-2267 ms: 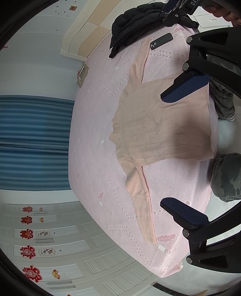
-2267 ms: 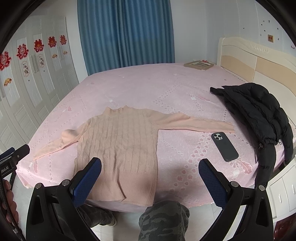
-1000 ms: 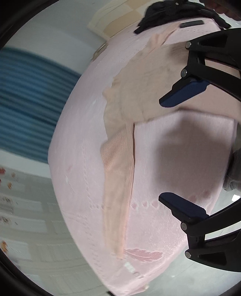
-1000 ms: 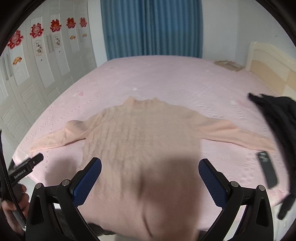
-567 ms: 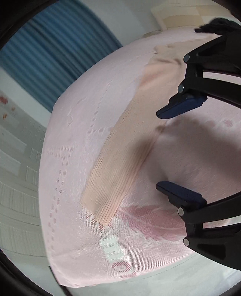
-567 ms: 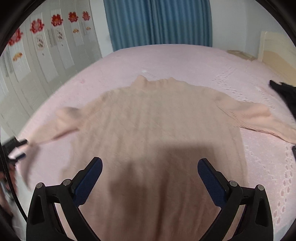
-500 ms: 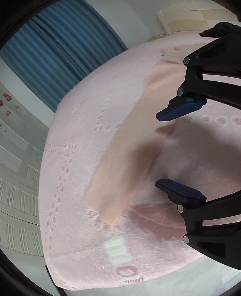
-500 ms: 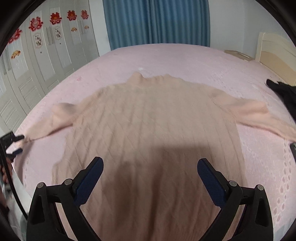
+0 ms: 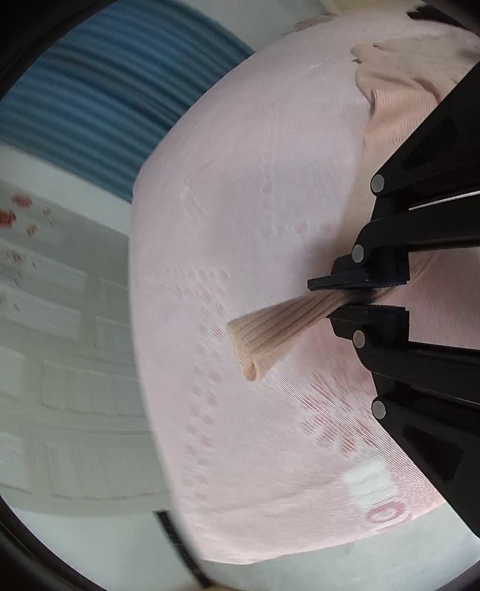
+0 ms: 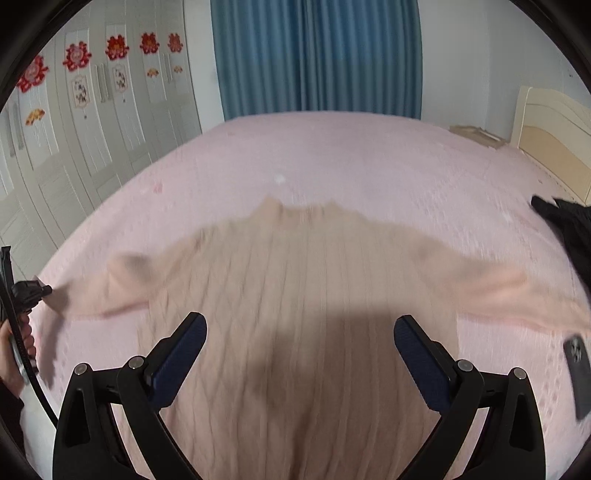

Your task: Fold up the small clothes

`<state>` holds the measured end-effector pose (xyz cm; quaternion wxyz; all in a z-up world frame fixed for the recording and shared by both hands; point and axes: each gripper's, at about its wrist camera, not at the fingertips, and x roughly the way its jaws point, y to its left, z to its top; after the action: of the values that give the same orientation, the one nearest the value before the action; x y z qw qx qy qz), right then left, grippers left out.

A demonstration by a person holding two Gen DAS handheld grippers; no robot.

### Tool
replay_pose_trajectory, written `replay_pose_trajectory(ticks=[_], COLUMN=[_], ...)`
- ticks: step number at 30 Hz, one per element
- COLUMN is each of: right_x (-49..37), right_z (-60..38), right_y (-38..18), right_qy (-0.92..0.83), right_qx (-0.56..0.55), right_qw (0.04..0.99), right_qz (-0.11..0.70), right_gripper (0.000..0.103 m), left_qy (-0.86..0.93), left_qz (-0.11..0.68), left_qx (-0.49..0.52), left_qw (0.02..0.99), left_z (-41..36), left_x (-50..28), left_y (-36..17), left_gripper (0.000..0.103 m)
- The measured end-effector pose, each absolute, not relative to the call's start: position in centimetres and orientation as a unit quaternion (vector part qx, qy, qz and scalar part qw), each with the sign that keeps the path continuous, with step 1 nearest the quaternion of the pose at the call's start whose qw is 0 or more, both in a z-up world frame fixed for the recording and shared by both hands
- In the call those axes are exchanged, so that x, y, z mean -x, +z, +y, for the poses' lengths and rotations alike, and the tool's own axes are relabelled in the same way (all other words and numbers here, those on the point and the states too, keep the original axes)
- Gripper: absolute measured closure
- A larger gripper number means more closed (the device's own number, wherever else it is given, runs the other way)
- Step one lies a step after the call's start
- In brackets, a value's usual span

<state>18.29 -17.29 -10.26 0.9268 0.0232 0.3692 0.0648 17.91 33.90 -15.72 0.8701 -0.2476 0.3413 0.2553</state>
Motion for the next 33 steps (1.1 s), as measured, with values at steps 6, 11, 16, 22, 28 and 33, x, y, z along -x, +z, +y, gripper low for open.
replay_pose_trajectory(ticks=[6,11,16,22,28,33], right_x=[-18.0,-17.0,-16.0,-16.4,-16.5,-16.6], right_z=[-23.2,-30.6,-36.4,-39.4,-39.6,-38.5], right_y=[-10.8,-12.9,-13.2,-15.4,-16.3,-16.4], right_qy=[0.033,-0.014,-0.056,-0.086,-0.073,-0.052], right_qx=[-0.078,-0.147,-0.193,-0.208,-0.209,-0.186], right_qw=[0.934,0.922,0.920,0.908,0.905,0.909], right_qz=[0.348,0.358,0.336,0.354,0.363,0.369], right_gripper=[0.002,0.002,0.002,0.002,0.003,0.002], left_qy=[0.155,0.053,-0.051,-0.146,-0.124,-0.050], left_qz=[0.312,0.302,0.319,0.397,0.450,0.402], left_qx=[0.157,0.109,0.076,0.058,0.026,-0.024], left_qw=[0.924,0.946,0.943,0.904,0.884,0.914], left_z=[22.7,8.8,-5.2,-19.0,-20.5,-16.5], left_x=[-22.2,-25.8,-28.9,-29.0,-26.6,-24.0], left_y=[-7.4,-3.8,-4.1,-11.4,-16.2,-14.3], left_gripper=[0.096,0.096,0.096,0.092,0.075,0.039])
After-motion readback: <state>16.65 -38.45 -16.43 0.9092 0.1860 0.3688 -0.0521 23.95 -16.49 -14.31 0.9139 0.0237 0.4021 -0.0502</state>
